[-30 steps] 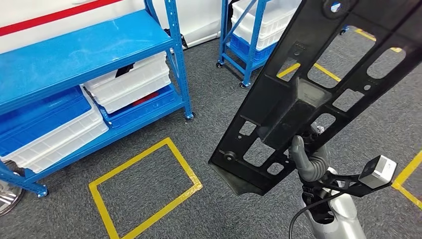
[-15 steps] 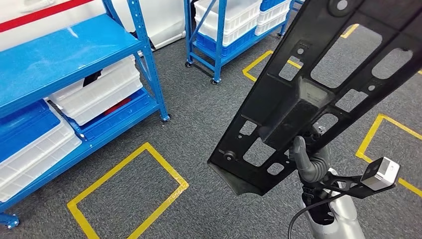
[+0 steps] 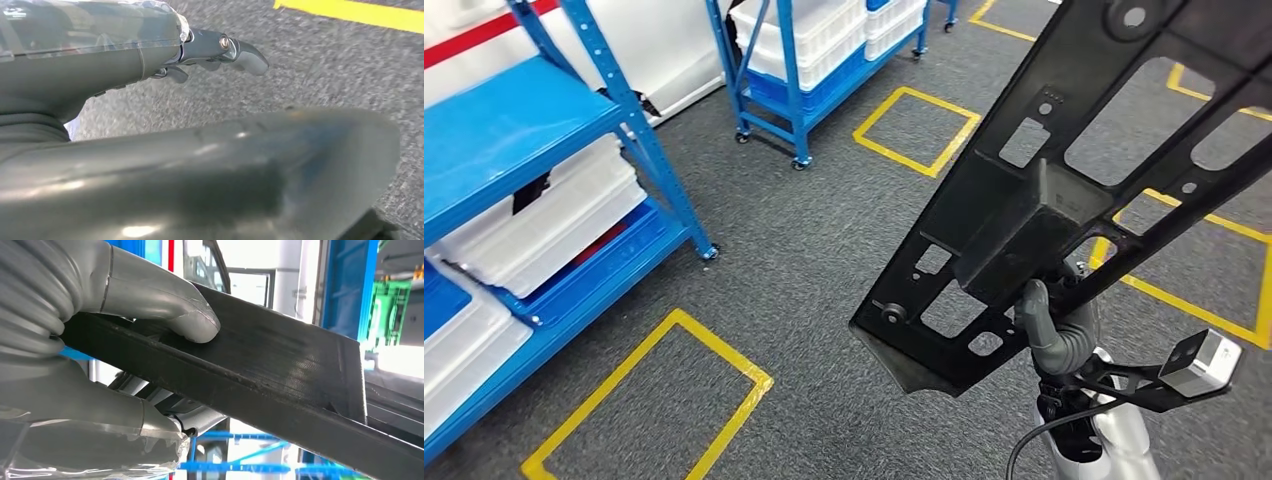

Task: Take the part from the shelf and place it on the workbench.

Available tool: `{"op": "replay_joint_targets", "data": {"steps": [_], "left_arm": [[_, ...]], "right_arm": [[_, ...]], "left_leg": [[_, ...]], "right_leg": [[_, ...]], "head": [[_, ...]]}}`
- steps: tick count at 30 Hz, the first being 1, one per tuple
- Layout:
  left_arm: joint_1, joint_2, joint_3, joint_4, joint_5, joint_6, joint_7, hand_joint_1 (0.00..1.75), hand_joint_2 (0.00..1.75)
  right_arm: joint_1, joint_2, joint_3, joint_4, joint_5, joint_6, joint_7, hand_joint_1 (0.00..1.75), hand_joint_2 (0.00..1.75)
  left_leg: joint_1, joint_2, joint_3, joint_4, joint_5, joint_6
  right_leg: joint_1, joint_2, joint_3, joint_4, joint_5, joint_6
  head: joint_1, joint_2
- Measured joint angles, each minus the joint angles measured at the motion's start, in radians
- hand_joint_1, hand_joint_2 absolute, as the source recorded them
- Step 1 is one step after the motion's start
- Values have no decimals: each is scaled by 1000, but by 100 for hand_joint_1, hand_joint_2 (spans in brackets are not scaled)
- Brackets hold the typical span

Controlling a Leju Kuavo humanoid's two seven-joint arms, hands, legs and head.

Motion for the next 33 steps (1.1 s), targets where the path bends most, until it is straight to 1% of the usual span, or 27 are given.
{"op": "replay_joint_targets", "data": {"steps": [1, 2, 3, 4, 6, 7, 8, 10, 11, 12, 13, 14, 15, 16, 18, 19, 21, 22, 23, 24, 26, 27, 28, 29, 30, 31, 33], "left_arm": [[0, 1, 0, 0, 0, 0, -1, 0, 0], [-1, 2, 0, 0, 0, 0, -2, 0, 0], [-1, 3, 0, 0, 0, 0, -3, 0, 0], [-1, 4, 0, 0, 1, -1, -5, 0, 0], [-3, 5, 0, 0, 1, -1, -6, 0, 0], [-3, 5, 0, 0, 1, -2, -6, 0, 0], [-4, 5, 0, 0, 1, -2, -6, 0, 0], [-3, 6, 0, 0, 1, -2, -6, 0, 0], [-2, 6, 0, 0, 0, -2, -6, 0, 0], [-1, 7, 0, 0, -1, -1, -6, 0, 0], [0, 7, 0, 0, -2, -1, -6, 0, 0], [0, 8, -1, 0, -3, 0, -6, 0, 0], [0, 8, -1, 0, -2, 0, -6, 0, 0], [-1, 9, -1, 0, 2, 1, -7, 0, 0], [-1, 14, 1, 0, 18, 3, -11, 0, 0], [-2, 16, 4, -1, 27, 5, -13, 0, 0], [-4, 20, 9, -1, 41, 7, -16, 0, 0], [-7, 20, 11, -1, 46, 7, -17, 0, 0], [-8, 21, 13, -1, 49, 7, -17, 0, 0], [-8, 21, 16, -1, 51, 8, -17, 0, 0], [-6, 21, 21, -1, 52, 8, -17, 0, 0], [-4, 21, 23, -1, 53, 8, -17, 0, 0], [-2, 21, 25, -1, 53, 8, -17, 0, 0], [-1, 21, 27, -1, 53, 9, -17, 0, 0], [0, 21, 28, -1, 53, 9, -17, 0, 0], [0, 21, 30, -1, 52, 10, -16, 0, 0], [0, 22, 31, -1, 51, 11, -14, 0, 0]], "right_arm": [[4, 1, -2, -1, 0, 0, -1, 175, 175], [7, 2, -5, -3, 0, 1, -2, 175, 175], [11, 2, -8, -3, -1, 3, -5, 175, 175], [16, 3, -12, -4, -2, 5, -8, 175, 175], [32, 4, -20, -3, -5, 12, -14, 175, 175], [42, 6, -24, -3, -6, 16, -19, 175, 175], [49, 7, -27, -3, -6, 20, -23, 175, 175], [57, 9, -29, -2, -4, 28, -33, 175, 175], [61, 10, -30, -1, -3, 31, -36, 175, 175], [69, 13, -31, -1, 0, 35, -39, 175, 175], [78, 16, -33, 0, 3, 38, -42, 175, 175], [88, 20, -36, 0, 8, 41, -45, 175, 175], [98, 25, -38, 0, 14, 46, -47, 175, 175], [105, 30, -39, 0, 21, 53, -50, 175, 175], [112, 45, -38, 1, 37, 73, -52, 175, 175], [111, 54, -36, 4, 47, 82, -52, 175, 175], [103, 75, -29, 12, 63, 94, -51, 175, 175], [98, 84, -25, 16, 70, 98, -50, 175, 175], [90, 93, -20, 20, 74, 101, -49, 175, 175], [81, 101, -15, 23, 77, 104, -48, 175, 175], [65, 117, -5, 30, 81, 109, -48, 175, 175], [60, 122, -1, 34, 83, 110, -48, 175, 175], [58, 126, 1, 38, 83, 111, -48, 175, 175], [58, 128, 3, 41, 84, 111, -47, 175, 175], [57, 130, 3, 44, 84, 111, -47, 175, 175], [57, 131, 4, 46, 84, 112, -47, 175, 175], [55, 134, 4, 48, 84, 112, -52, 175, 175]], "left_leg": [[0, -19, 32, -73, 38, 6], [1, -40, 60, -138, 64, 11], [1, -57, 80, -184, 79, 14], [0, -67, 89, -206, 81, 17], [1, -53, 94, -216, 83, 23], [2, -42, 97, -223, 88, 29], [3, -31, 99, -231, 93, 36], [3, -5, 101, -240, 99, 45], [2, 7, 101, -240, 99, 46], [1, 20, 100, -240, 98, 46], [1, 33, 100, -240, 97, 45], [1, 46, 100, -239, 95, 43], [2, 57, 101, -237, 92, 39], [3, 68, 103, -233, 88, 34], [-1, 85, 103, -224, 76, 19], [-3, 94, 103, -221, 72, 12], [-4, 113, 110, -221, 67, 2], [-1, 112, 112, -218, 62, -5], [2, 99, 110, -205, 50, -10], [5, 75, 96, -172, 27, -14], [8, 25, 38, -43, -41, -14], [8, 14, 3, 29, -69, -13], [8, 9, -22, 76, -79, -10], [7, 8, -31, 85, -67, -5], [6, 4, -22, 54, -38, 1], [4, -6, 3, -10, 4, 7], [1, -51, 59, -143, 63, 19]], "right_leg": [[0, 12, 0, 1, 1, 1], [0, 24, 0, 2, 2, 4], [0, 34, -3, 3, 4, 8], [-1, 44, -6, 3, 7, 13], [-3, 59, -12, 1, 12, 26], [-2, 47, -15, 5, 9, 31], [-1, 24, -25, 24, -5, 35], [-1, -33, -69, 117, -61, 41], [-4, -47, -100, 182, -92, 44], [-8, -52, -127, 238, -112, 48], [-13, -56, -140, 268, -116, 52], [-17, -60, -135, 262, -103, 56], [-22, -69, -109, 217, -75, 60], [-25, -90, -70, 147, -47, 64], [-22, -129, -12, 39, -17, 59], [-19, -136, -2, 19, -17, 53], [-13, -115, -6, 18, -19, 36], [-13, -104, -7, 17, -17, 29], [-13, -94, -8, 16, -16, 23], [-13, -84, -8, 14, -14, 16], [-11, -62, -9, 13, -12, 8], [-8, -50, -9, 13, -11, 5], [-4, -37, -9, 14, -11, 3], [-1, -24, -9, 14, -10, 2], [1, -10, -8, 14, -10, 2], [3, 3, -6, 14, -10, 2], [3, 27, -6, 15, -8, 6]], "head": [[0, 0], [0, 0], [0, 0], [0, 0], [0, 0], [0, 0], [0, 0], [0, 0], [0, 0], [0, 0], [0, 0], [0, 0], [0, 0], [0, 0], [0, 0], [0, 0], [0, 0], [0, 0], [0, 0], [0, 0], [0, 0], [0, 0], [0, 0], [0, 0], [0, 0], [0, 0], [0, 0]]}}
